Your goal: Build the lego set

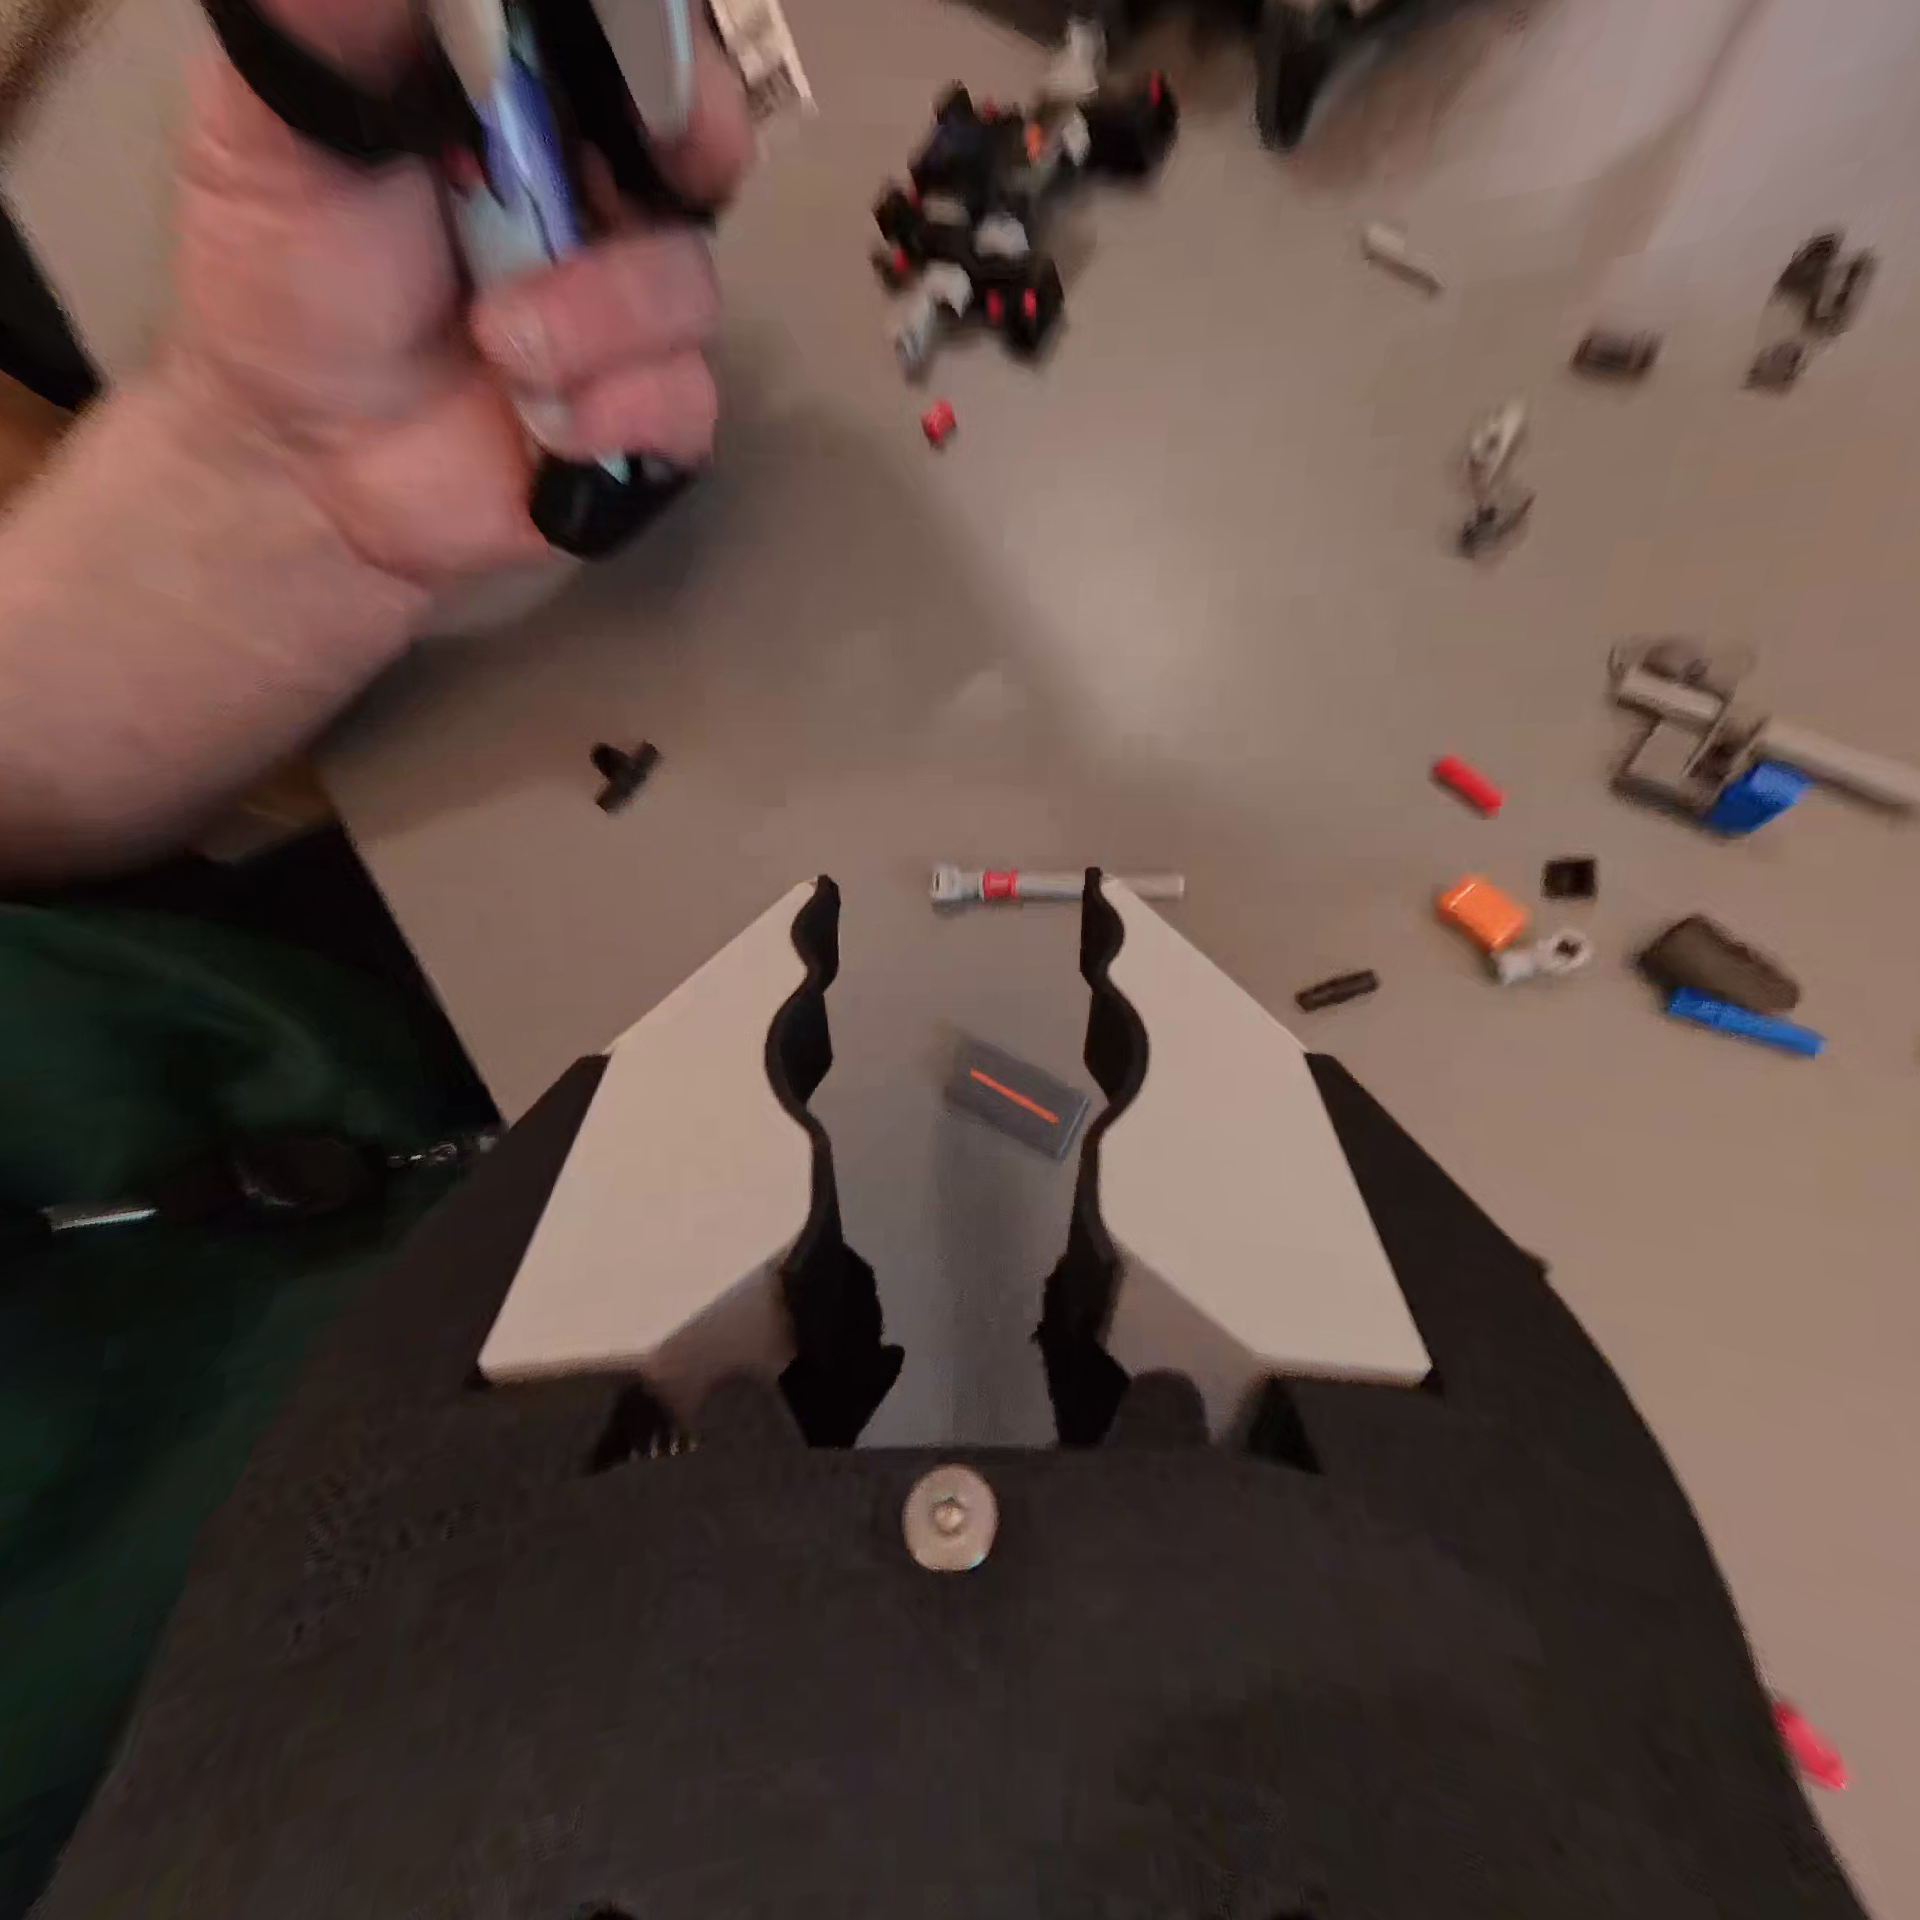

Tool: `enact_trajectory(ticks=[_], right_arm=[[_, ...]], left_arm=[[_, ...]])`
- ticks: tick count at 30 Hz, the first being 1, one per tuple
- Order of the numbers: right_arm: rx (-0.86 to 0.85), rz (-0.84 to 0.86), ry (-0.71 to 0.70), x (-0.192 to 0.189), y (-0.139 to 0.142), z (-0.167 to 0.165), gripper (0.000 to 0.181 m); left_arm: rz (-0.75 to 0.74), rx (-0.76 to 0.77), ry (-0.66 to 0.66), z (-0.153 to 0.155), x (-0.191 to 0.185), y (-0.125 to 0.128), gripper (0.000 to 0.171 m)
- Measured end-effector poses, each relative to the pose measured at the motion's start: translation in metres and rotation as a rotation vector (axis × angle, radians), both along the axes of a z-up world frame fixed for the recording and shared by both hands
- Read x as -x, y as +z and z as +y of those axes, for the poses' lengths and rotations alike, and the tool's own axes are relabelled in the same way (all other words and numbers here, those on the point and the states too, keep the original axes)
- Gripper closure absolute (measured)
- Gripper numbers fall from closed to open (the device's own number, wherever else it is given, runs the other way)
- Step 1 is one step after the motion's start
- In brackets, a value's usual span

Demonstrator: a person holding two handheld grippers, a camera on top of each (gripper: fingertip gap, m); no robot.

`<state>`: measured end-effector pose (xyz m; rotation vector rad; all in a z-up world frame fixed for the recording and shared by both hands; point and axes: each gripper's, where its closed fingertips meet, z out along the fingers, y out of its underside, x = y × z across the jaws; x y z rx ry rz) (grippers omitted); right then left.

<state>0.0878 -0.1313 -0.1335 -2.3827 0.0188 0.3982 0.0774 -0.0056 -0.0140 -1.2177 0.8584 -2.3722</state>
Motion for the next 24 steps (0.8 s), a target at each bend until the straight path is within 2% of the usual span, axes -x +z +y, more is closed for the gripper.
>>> enact_trajectory(ticks=[3,5,8,10,12,14,20,24], right_arm=[[0.044,-0.023,-0.069,0.01,-0.024,0.002,0.129],[0.095,-0.098,-0.091,0.006,-0.04,0.002,0.13],[0.074,-0.105,-0.073,0.008,-0.045,0.013,0.136],[0.076,-0.127,-0.048,0.006,-0.046,0.02,0.145],[0.092,-0.21,-0.015,-0.001,-0.049,0.024,0.165],[0.097,-0.248,0.034,-0.002,-0.05,0.028,0.176],[0.046,-0.265,0.103,0.001,-0.046,0.03,0.177],[-0.071,-0.221,0.096,0.001,-0.017,0.032,0.177]], left_arm=[[0.007,0.003,0.005,0.003,-0.002,-0.004,0.166],[0.014,0.006,0.006,0.004,-0.003,-0.006,0.166],[0.02,-0.005,0.004,0.002,-0.003,-0.007,0.166],[0.018,-0.008,0.003,0.002,-0.002,-0.007,0.166],[0.019,-0.003,0.004,0.002,-0.002,-0.007,0.166],[0.02,0.0,0.002,0.003,-0.001,-0.008,0.166],[0.023,0.014,0.003,0.006,-0.003,-0.011,0.166],[0.027,0.023,-0.003,0.006,-0.005,-0.012,0.168]])
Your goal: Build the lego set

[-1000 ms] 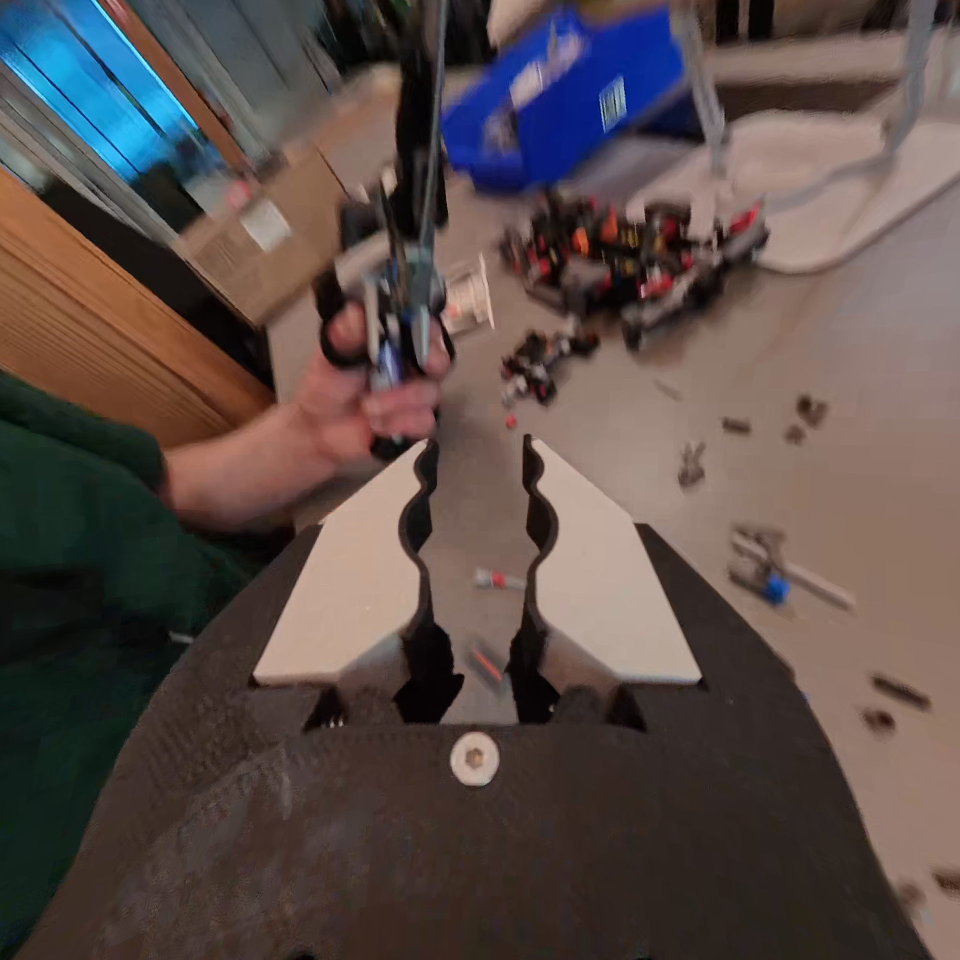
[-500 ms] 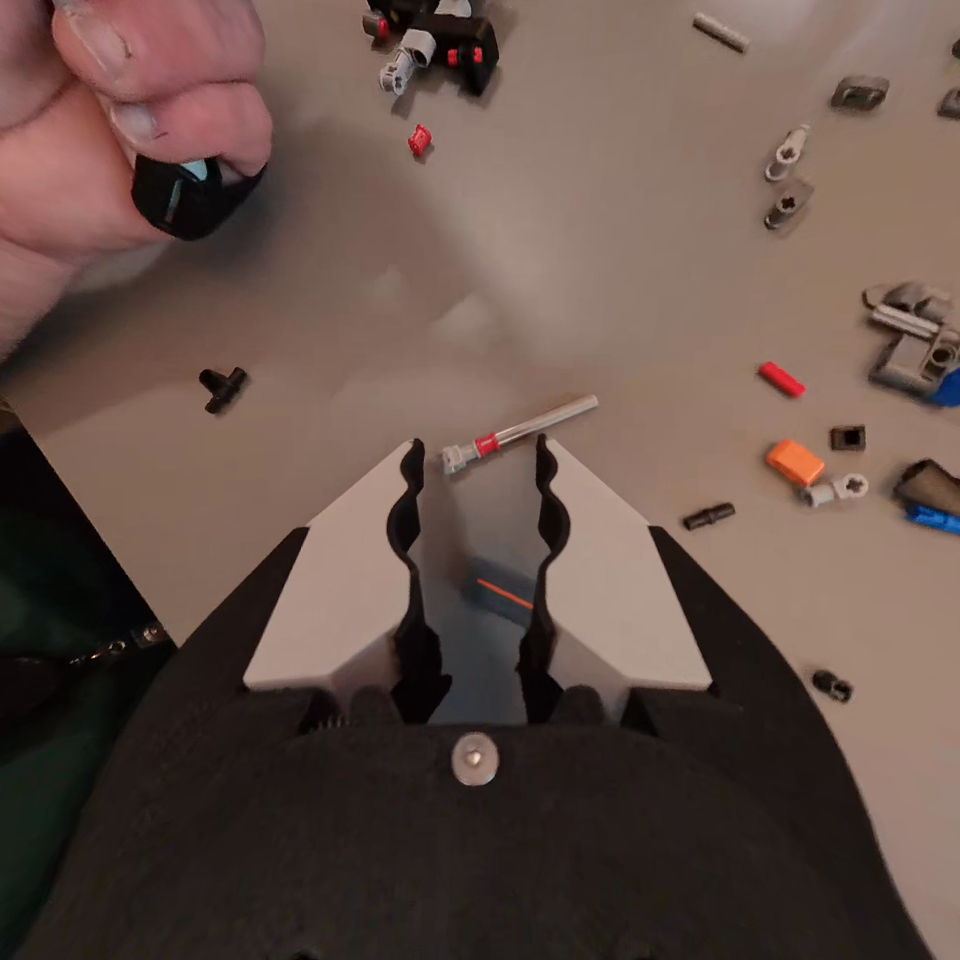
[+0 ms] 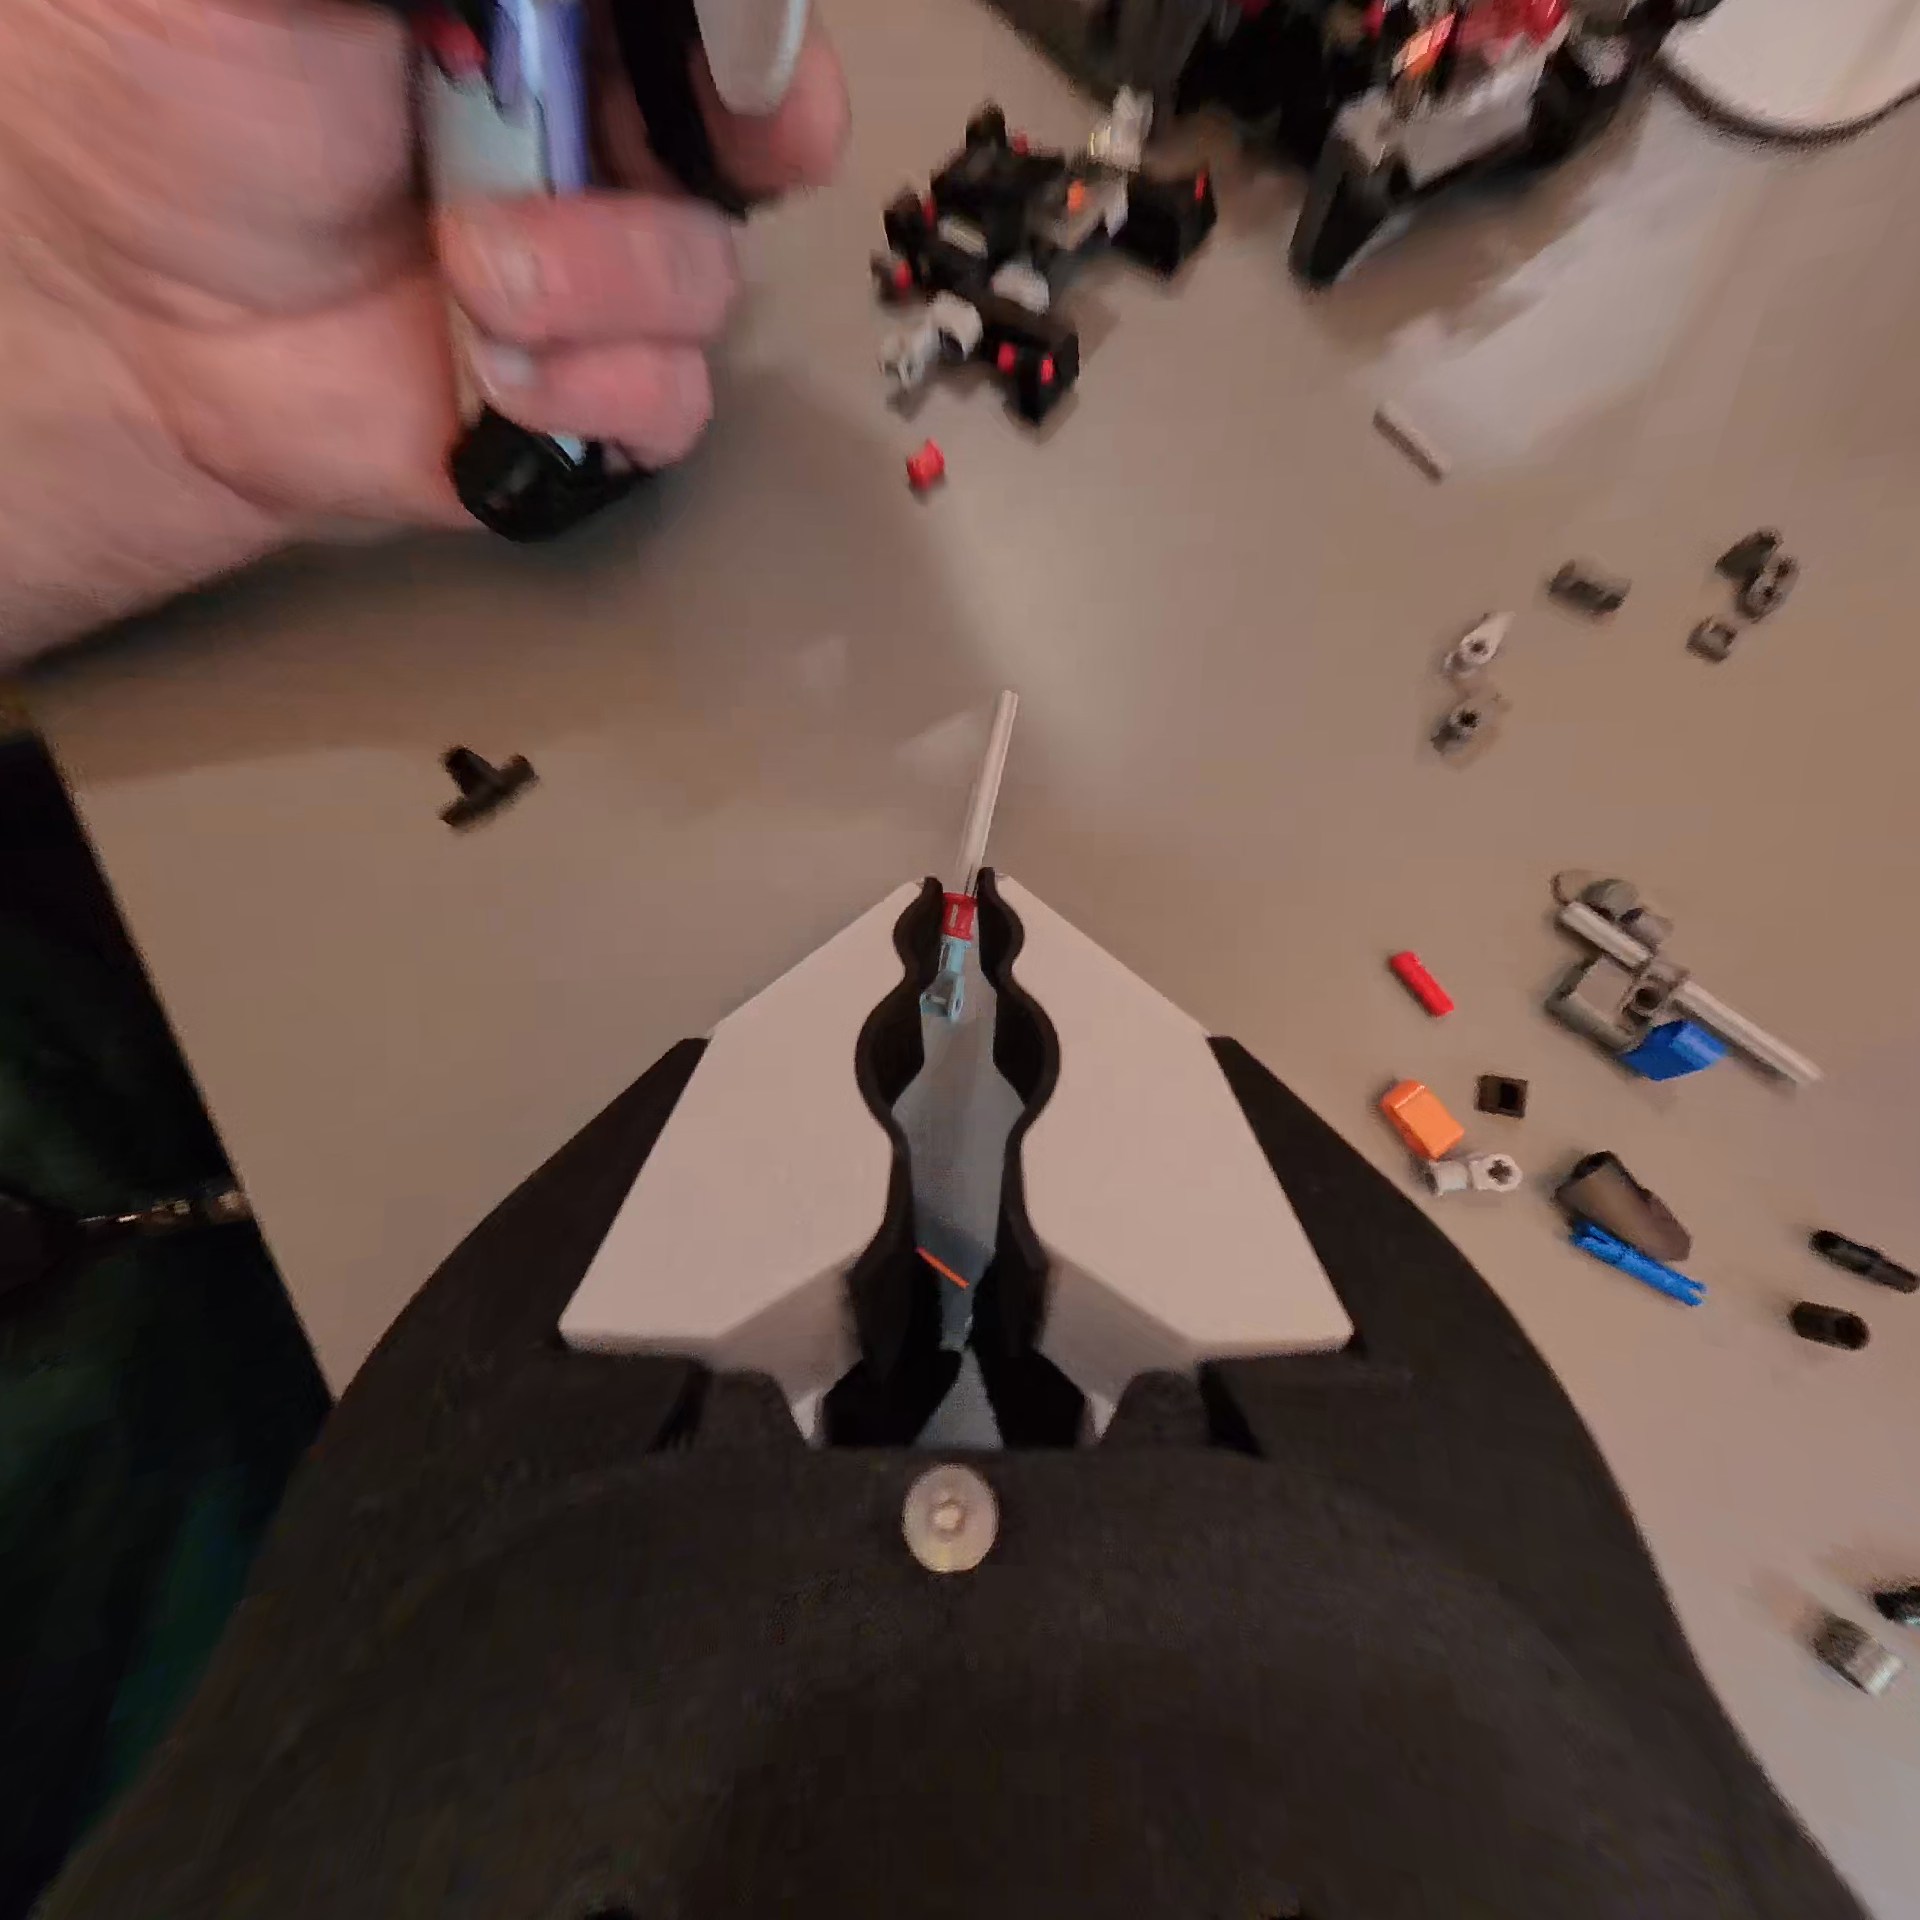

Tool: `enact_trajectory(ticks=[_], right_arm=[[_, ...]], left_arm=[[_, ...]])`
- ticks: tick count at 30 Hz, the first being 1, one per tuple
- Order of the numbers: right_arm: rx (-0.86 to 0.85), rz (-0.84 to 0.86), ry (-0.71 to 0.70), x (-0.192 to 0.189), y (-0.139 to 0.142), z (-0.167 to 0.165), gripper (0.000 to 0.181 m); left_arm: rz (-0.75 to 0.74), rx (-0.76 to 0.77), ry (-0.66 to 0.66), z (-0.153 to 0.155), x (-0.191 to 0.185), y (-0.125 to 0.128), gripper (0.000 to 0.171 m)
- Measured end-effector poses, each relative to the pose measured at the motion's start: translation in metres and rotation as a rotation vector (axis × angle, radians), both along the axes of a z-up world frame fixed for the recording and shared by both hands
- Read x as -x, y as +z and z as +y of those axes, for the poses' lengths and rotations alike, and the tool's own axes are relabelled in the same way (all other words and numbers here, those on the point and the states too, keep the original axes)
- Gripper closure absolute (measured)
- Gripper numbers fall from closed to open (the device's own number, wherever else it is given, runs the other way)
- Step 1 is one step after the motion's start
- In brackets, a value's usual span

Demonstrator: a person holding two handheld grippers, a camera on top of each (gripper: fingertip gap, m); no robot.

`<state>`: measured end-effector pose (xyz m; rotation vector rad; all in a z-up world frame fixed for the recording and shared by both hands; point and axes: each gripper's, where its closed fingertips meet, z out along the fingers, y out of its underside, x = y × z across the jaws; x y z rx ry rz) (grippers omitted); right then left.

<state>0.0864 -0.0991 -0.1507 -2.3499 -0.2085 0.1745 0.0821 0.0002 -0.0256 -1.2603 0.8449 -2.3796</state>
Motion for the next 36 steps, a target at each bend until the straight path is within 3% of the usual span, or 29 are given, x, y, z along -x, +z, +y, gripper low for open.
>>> enact_trajectory(ticks=[6,10,24,36], right_arm=[[-0.215,-0.068,0.034,-0.016,0.086,0.005,0.177],[-0.258,-0.153,0.076,-0.025,0.113,0.013,0.177],[-0.237,-0.269,0.198,-0.026,0.13,0.03,0.177],[-0.246,-0.237,0.215,-0.027,0.133,0.03,0.177]], left_arm=[[0.005,-0.009,-0.004,-0.004,-0.002,0.002,0.166],[0.007,-0.006,-0.018,-0.009,-0.004,0.003,0.166],[0.025,-0.027,-0.058,-0.022,-0.01,0.009,0.166],[0.023,-0.027,-0.073,-0.024,-0.011,0.009,0.166]])
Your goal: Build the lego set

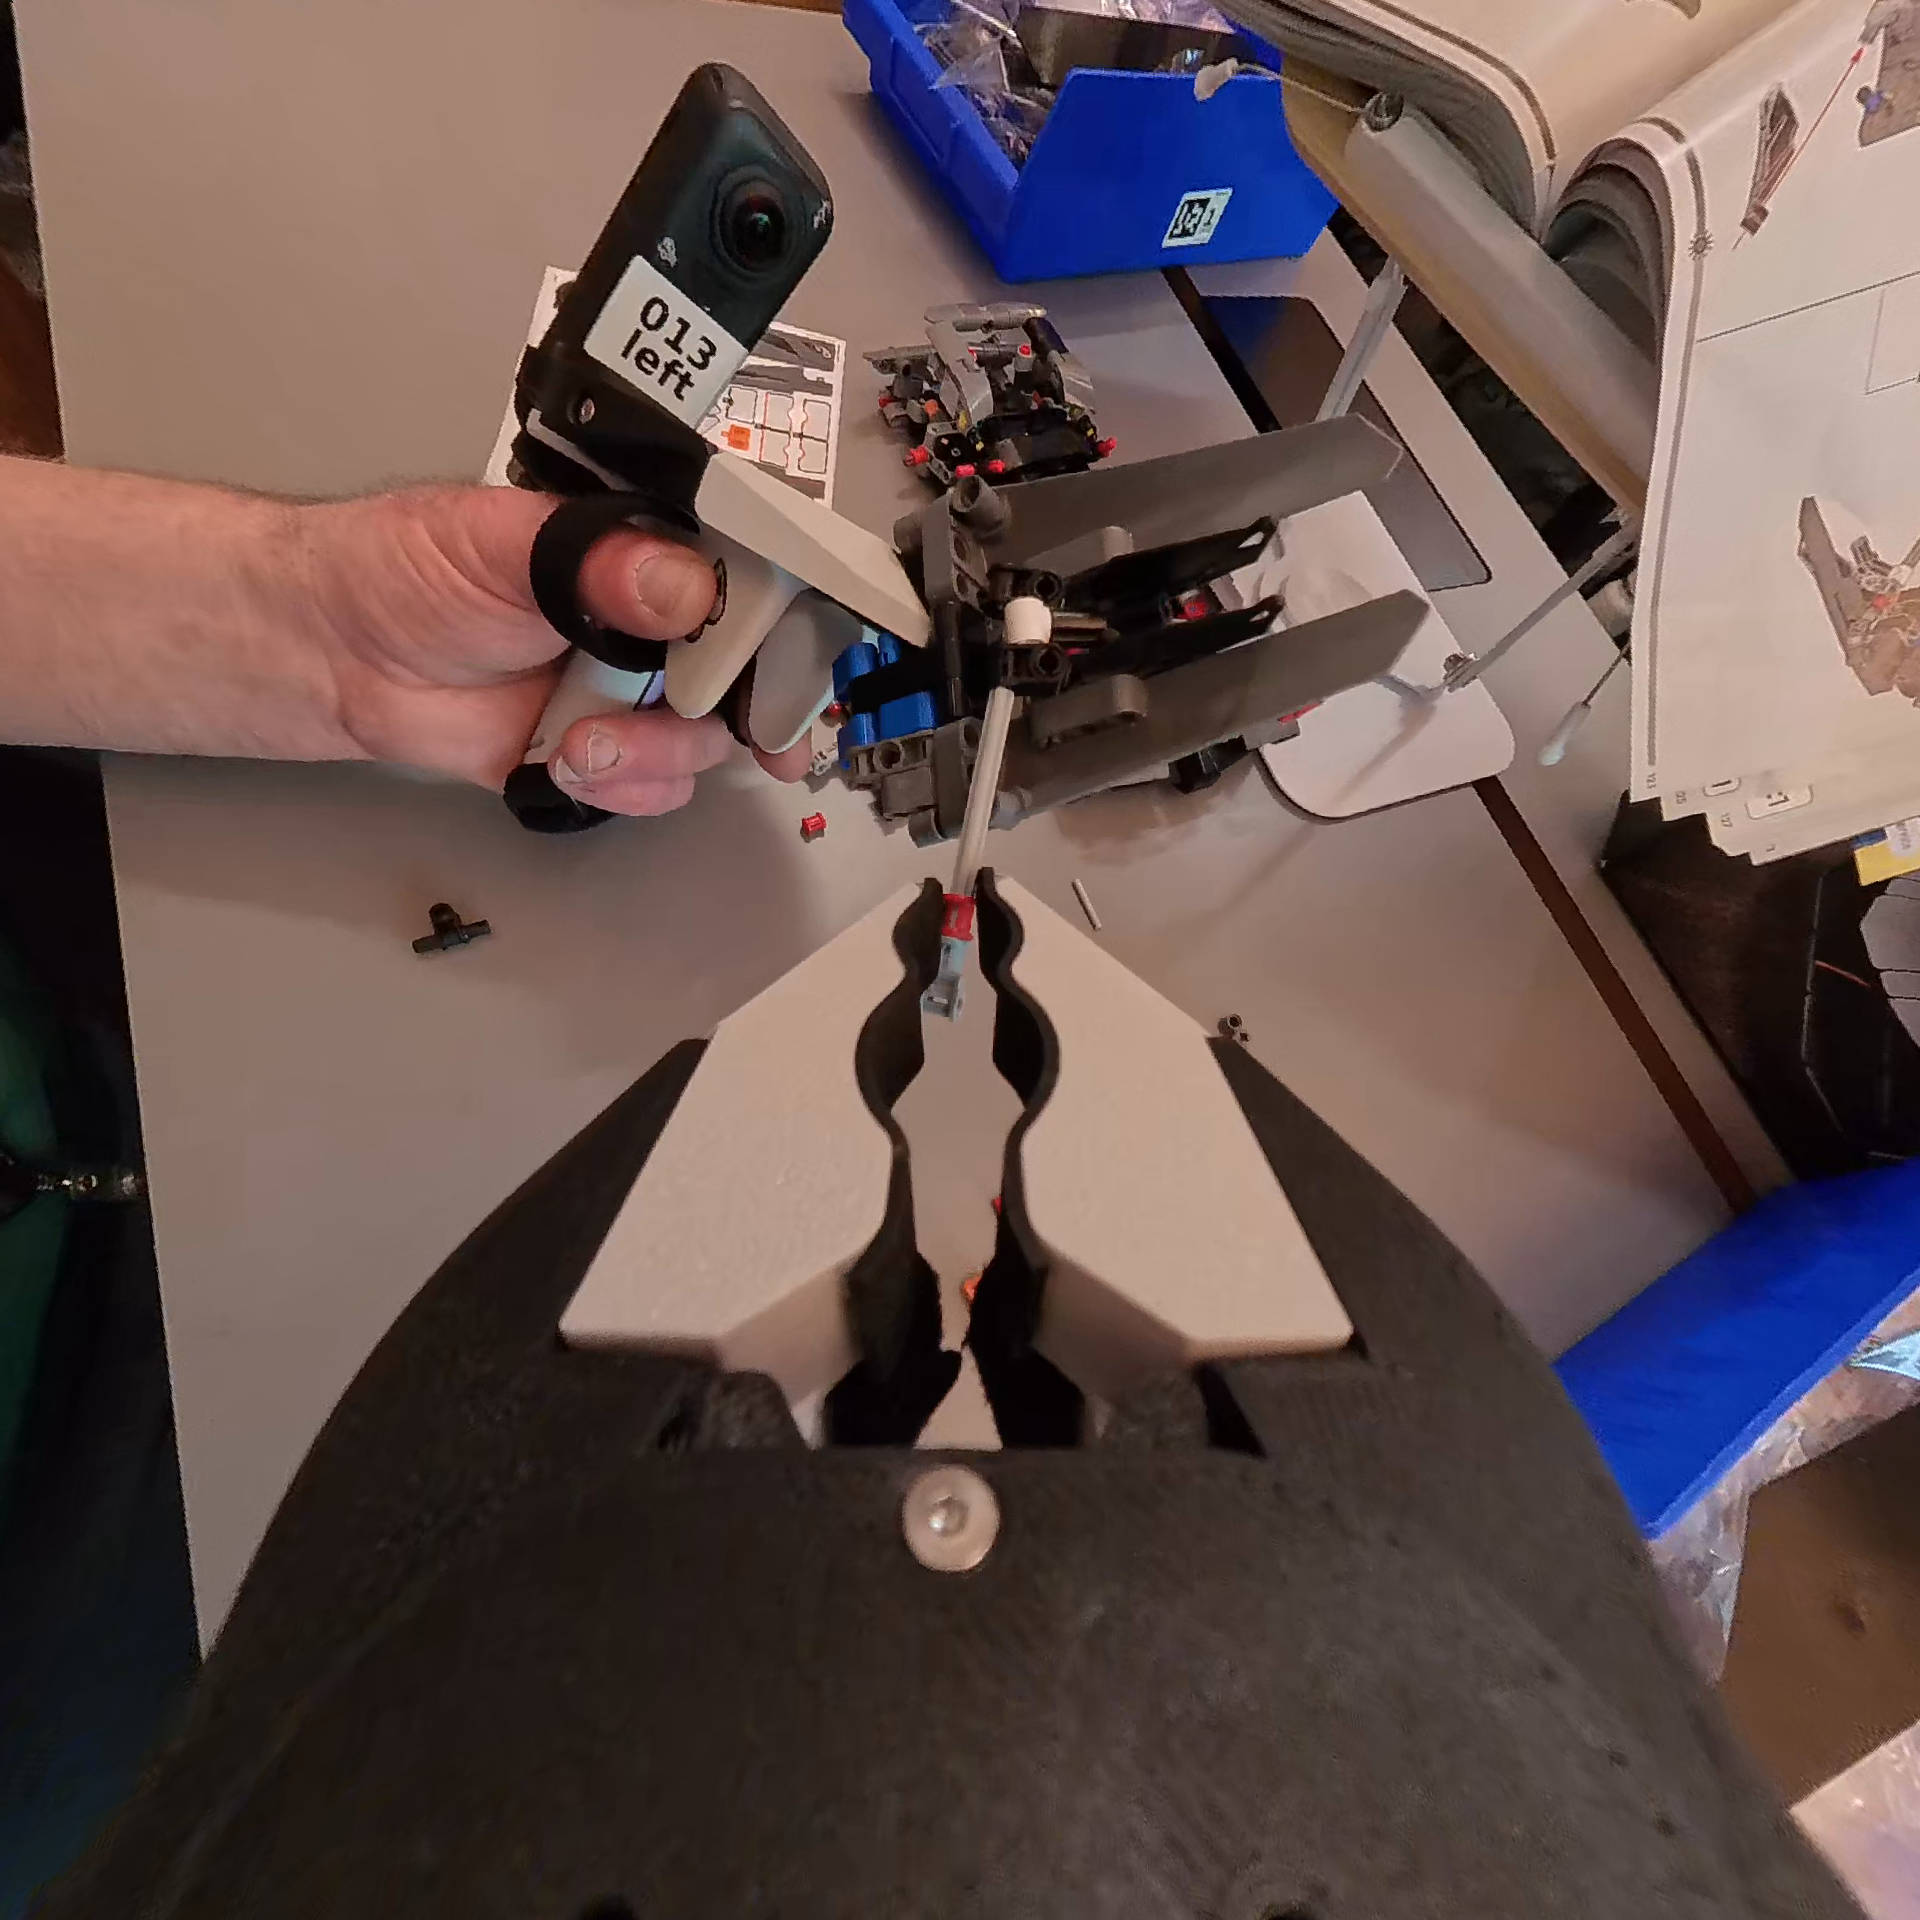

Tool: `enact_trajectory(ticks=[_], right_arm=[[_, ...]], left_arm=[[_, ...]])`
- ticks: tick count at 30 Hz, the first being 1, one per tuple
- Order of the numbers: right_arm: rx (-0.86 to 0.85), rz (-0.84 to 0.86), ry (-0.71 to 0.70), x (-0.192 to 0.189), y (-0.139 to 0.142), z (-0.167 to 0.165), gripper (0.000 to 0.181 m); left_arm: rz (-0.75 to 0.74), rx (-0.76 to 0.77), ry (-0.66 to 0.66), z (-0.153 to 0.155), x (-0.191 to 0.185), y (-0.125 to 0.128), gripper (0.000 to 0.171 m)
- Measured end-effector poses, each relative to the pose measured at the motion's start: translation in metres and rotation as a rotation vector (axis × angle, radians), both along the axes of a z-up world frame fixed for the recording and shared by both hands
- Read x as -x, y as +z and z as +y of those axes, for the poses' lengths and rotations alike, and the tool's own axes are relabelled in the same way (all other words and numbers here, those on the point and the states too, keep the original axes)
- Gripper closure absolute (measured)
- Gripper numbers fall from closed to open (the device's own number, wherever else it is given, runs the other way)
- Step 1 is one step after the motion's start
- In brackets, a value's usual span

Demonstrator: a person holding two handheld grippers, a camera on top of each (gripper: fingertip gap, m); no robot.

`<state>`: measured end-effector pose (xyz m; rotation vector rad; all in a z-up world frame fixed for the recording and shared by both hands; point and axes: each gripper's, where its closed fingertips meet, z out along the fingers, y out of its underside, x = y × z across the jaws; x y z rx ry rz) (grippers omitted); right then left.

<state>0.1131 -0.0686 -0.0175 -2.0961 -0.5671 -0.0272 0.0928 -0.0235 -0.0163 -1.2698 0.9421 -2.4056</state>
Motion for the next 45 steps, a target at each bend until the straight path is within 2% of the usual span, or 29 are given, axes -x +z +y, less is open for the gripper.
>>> enact_trajectory(ticks=[8,17,20,24,29,34,40,45], right_arm=[[0.019,-0.022,0.016,0.0,0.001,0.0,0.177],[0.018,-0.131,0.048,-0.002,0.006,0.001,0.177],[0.002,-0.221,0.074,-0.004,0.006,0.001,0.177],[-0.001,-0.218,0.094,-0.004,0.009,0.001,0.177],[0.048,-0.118,0.094,-0.003,0.012,0.002,0.177],[0.092,0.042,0.142,0.003,0.015,0.0,0.177],[0.096,0.104,0.17,0.001,0.017,-0.002,0.177],[0.076,0.241,0.221,0.001,0.021,-0.005,0.177]], left_arm=[[0.0,-0.037,0.008,-0.001,0.0,0.001,0.166],[0.023,-0.063,-0.014,0.0,0.002,0.003,0.167],[0.038,-0.097,-0.007,-0.001,0.002,0.003,0.166],[0.044,-0.074,-0.032,-0.001,0.003,0.005,0.166],[0.025,-0.06,-0.04,0.0,0.003,0.007,0.166],[-0.004,-0.132,-0.025,-0.003,0.005,0.012,0.166],[-0.003,-0.225,0.001,-0.004,0.003,0.015,0.166],[-0.015,-0.285,0.002,-0.008,0.005,0.019,0.166]])
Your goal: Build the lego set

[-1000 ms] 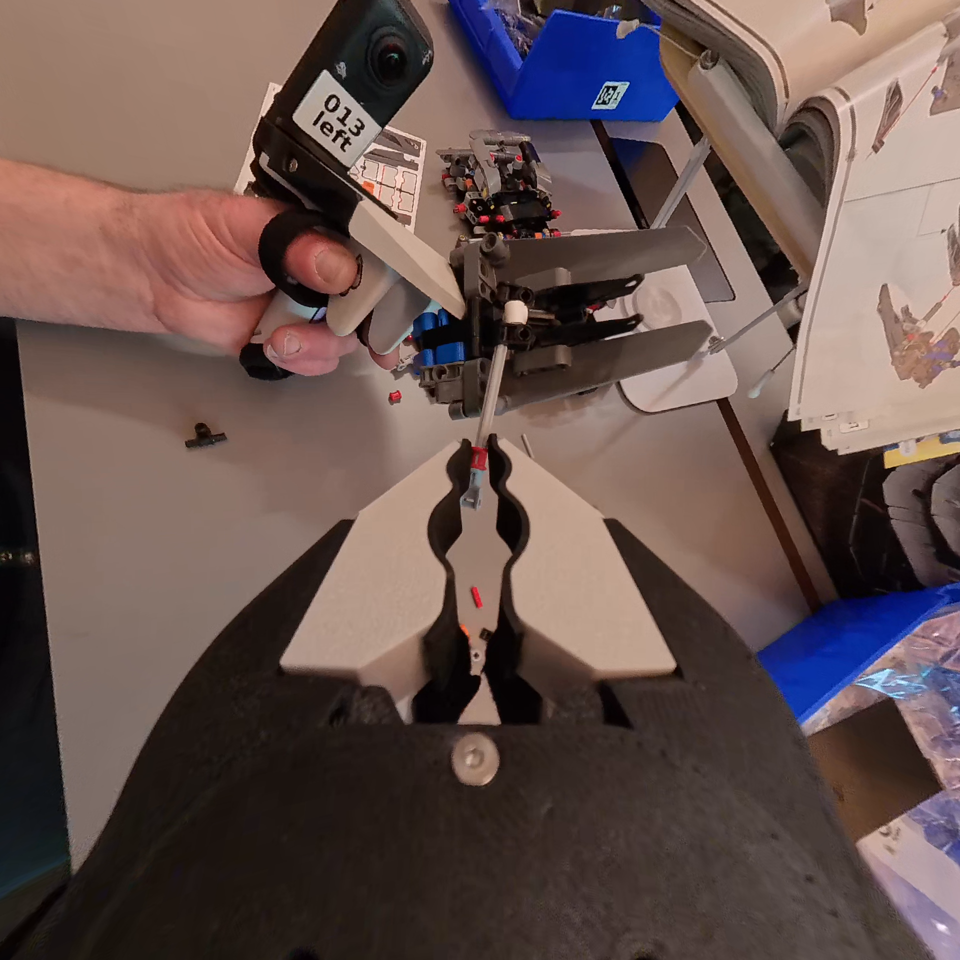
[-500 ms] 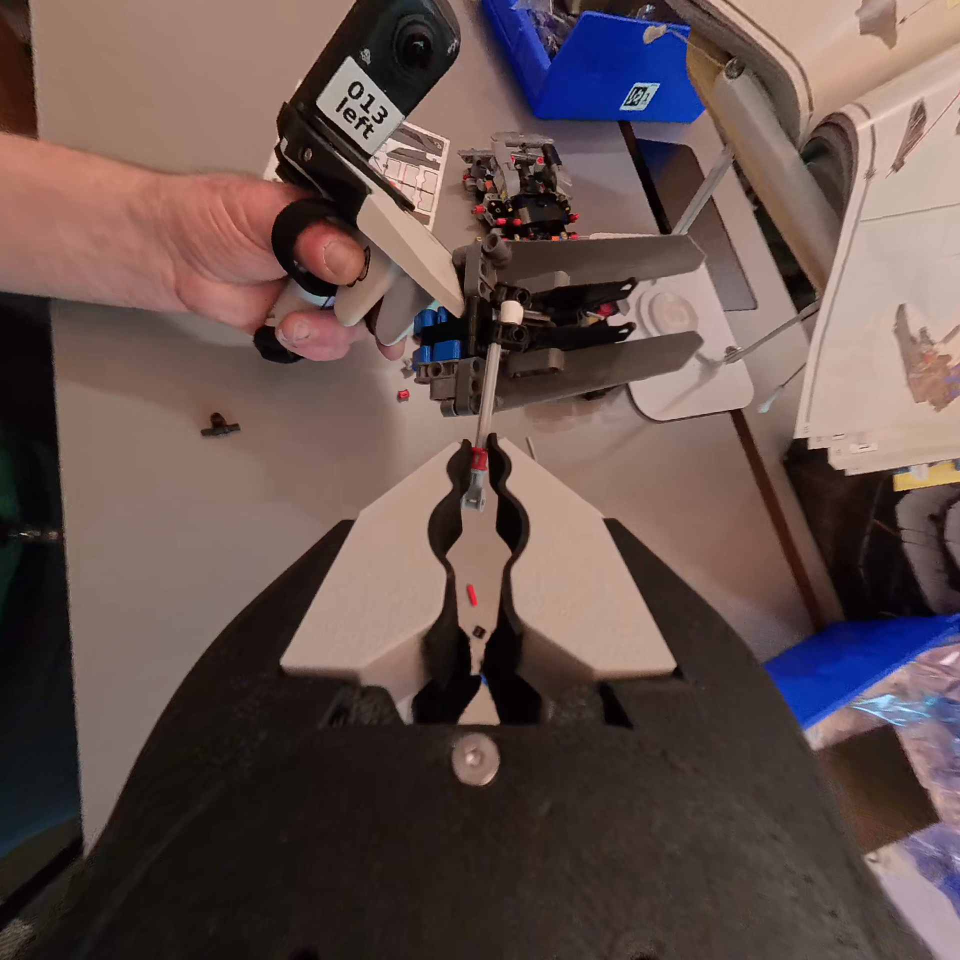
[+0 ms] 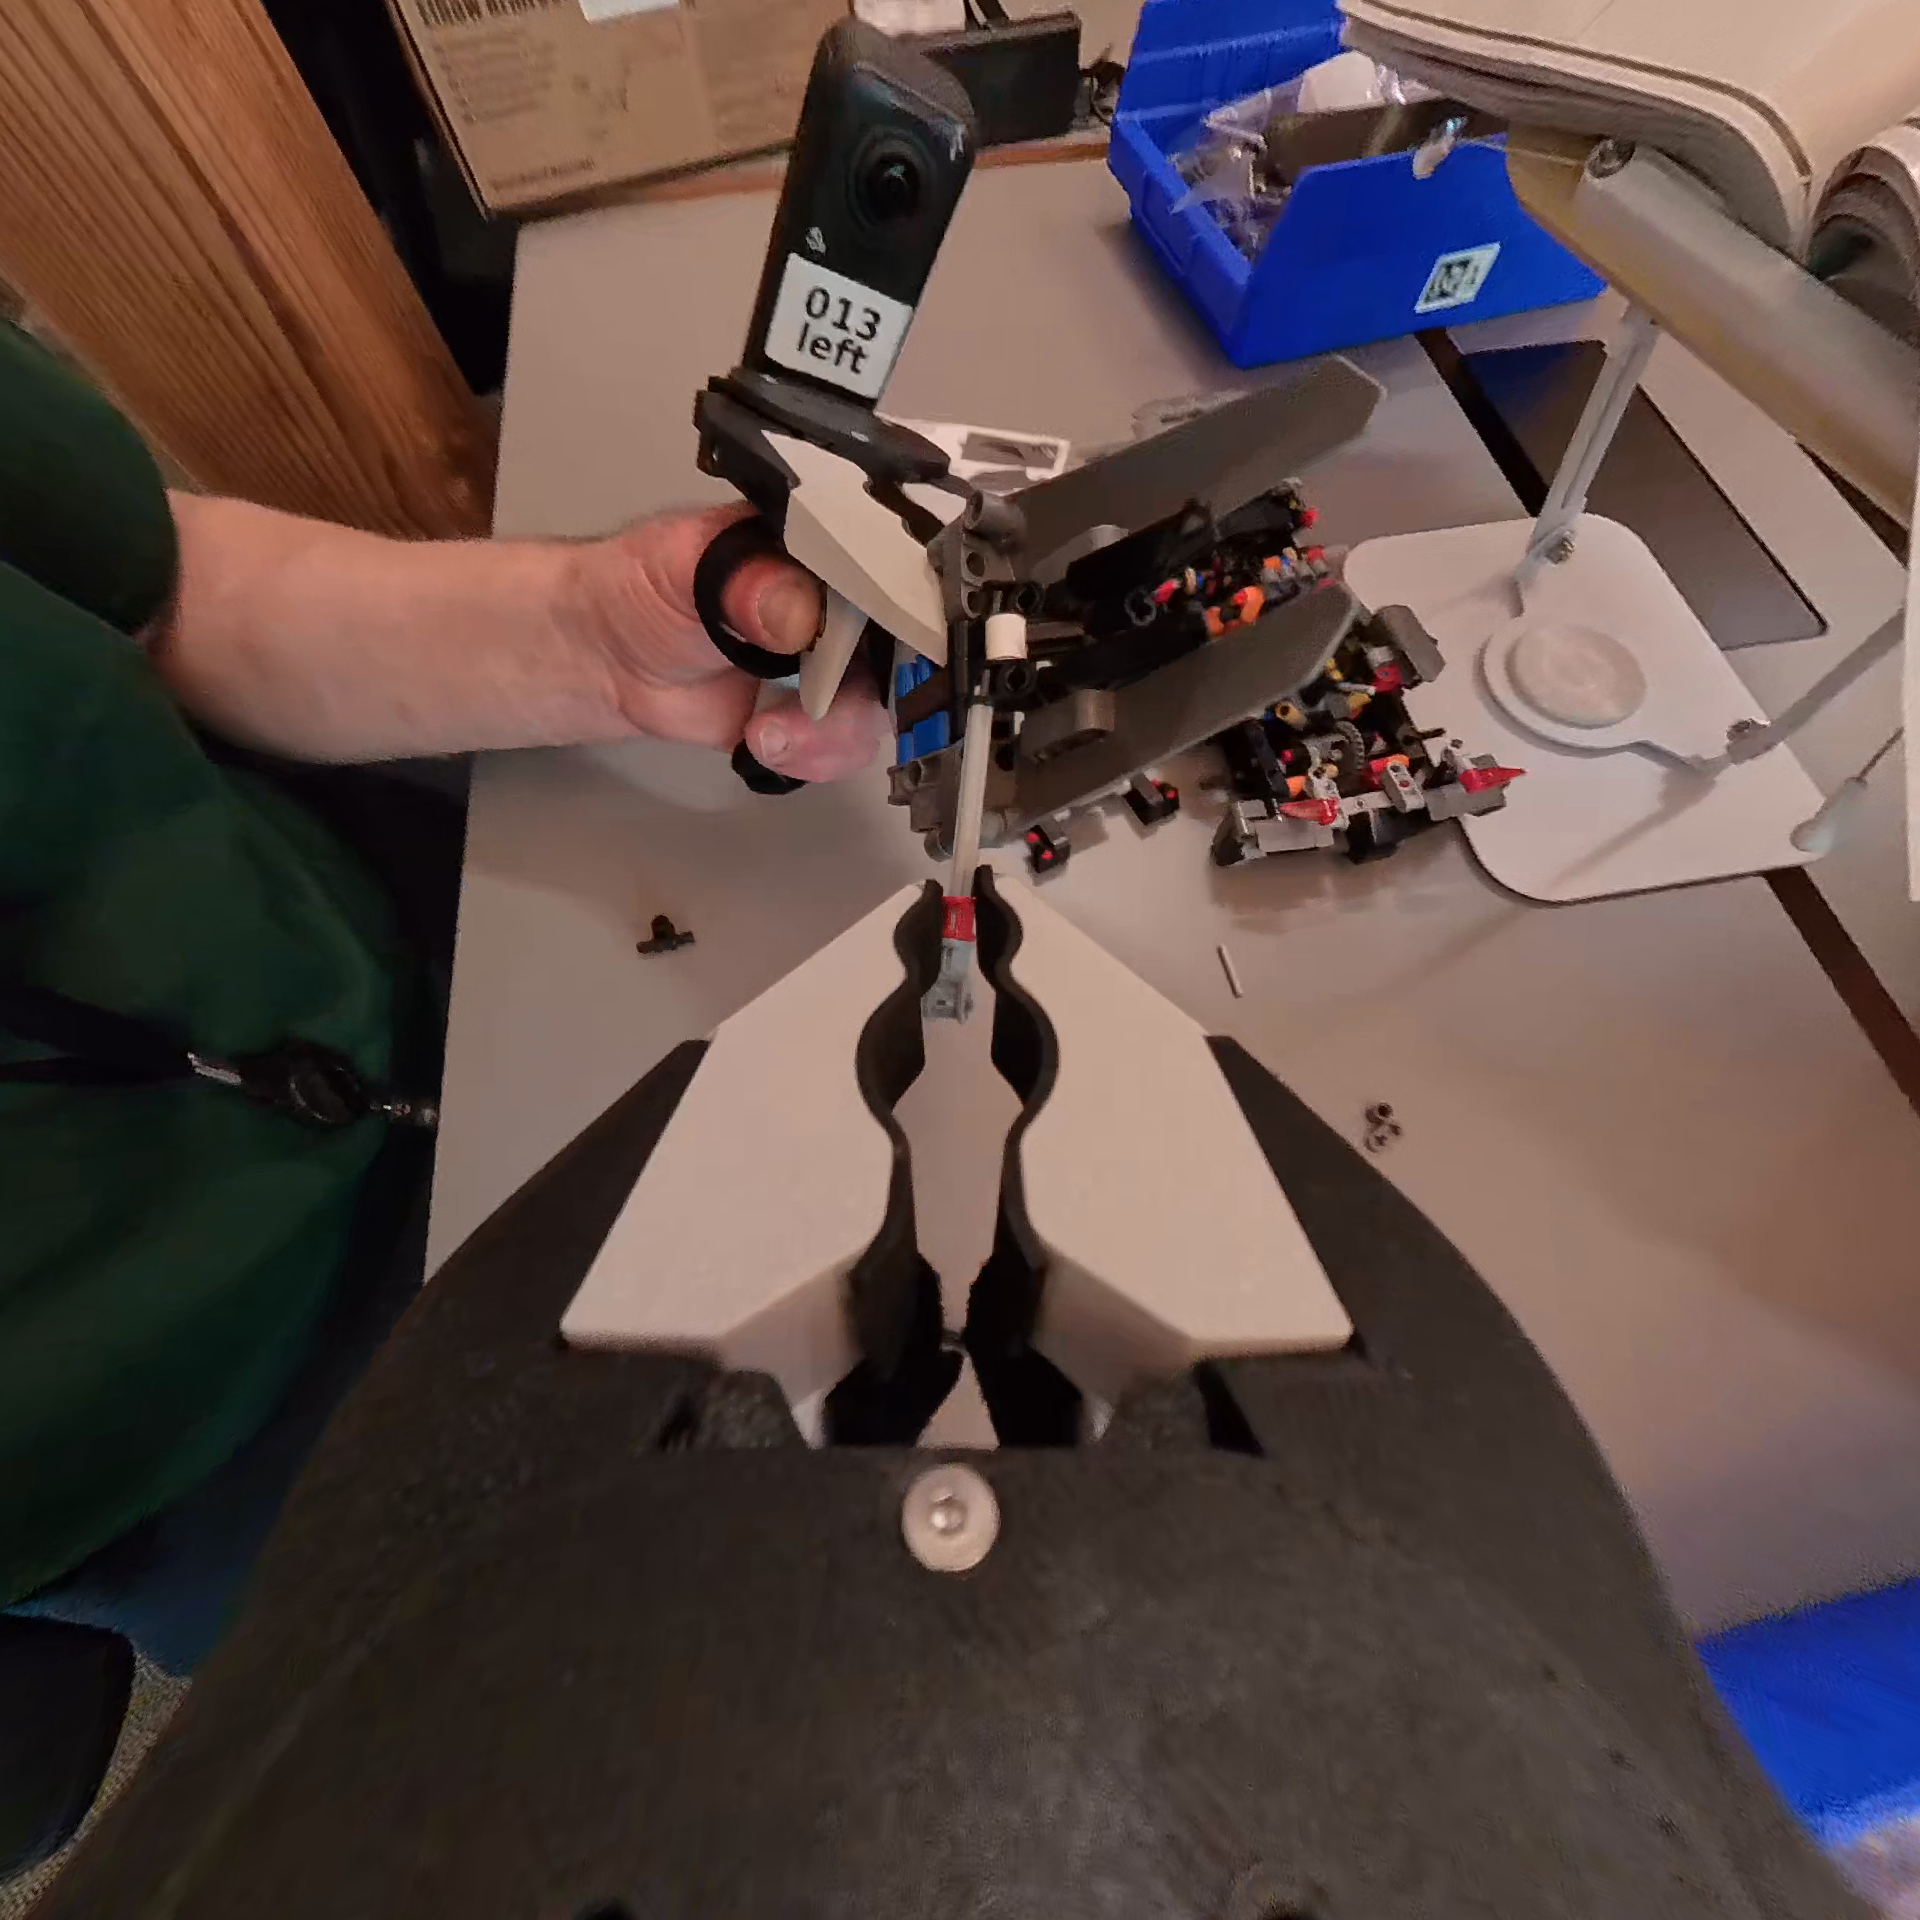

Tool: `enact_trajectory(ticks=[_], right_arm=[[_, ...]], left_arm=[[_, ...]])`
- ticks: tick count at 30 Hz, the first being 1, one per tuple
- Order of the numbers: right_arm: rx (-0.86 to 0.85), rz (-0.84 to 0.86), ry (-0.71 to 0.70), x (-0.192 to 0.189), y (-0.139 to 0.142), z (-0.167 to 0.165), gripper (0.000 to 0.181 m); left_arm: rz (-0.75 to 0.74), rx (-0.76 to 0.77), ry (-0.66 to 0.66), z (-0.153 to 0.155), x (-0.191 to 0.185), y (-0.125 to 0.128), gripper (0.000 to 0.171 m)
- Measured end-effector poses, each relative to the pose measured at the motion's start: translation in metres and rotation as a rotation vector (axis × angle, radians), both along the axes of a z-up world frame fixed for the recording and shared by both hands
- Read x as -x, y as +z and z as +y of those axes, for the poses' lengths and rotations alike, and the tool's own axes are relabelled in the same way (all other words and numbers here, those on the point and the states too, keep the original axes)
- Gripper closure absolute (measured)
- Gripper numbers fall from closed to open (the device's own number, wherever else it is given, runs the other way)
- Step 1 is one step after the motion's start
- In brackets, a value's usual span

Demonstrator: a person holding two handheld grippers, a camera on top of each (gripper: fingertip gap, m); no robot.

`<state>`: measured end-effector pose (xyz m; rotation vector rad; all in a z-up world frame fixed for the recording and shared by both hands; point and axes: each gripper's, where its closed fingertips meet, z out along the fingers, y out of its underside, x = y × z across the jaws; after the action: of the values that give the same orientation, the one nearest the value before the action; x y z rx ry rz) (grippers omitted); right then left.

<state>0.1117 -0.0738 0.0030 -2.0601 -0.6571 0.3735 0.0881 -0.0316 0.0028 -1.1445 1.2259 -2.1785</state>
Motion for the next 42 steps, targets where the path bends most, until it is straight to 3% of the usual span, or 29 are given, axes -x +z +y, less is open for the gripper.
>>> enact_trajectory(ticks=[13,22,31,42], right_arm=[[-0.115,0.224,0.027,-0.001,0.008,-0.009,0.178],[-0.157,0.232,-0.012,-0.003,0.009,-0.012,0.178],[-0.215,0.362,-0.062,-0.007,0.014,-0.01,0.178],[-0.341,0.33,-0.084,-0.008,0.023,-0.014,0.178]], left_arm=[[0.003,-0.048,-0.044,-0.01,0.005,0.002,0.166],[-0.001,-0.057,-0.038,-0.015,0.003,0.006,0.166],[-0.027,0.003,-0.023,-0.016,0.001,0.009,0.166],[-0.034,0.009,-0.027,-0.021,-0.003,0.011,0.166]])
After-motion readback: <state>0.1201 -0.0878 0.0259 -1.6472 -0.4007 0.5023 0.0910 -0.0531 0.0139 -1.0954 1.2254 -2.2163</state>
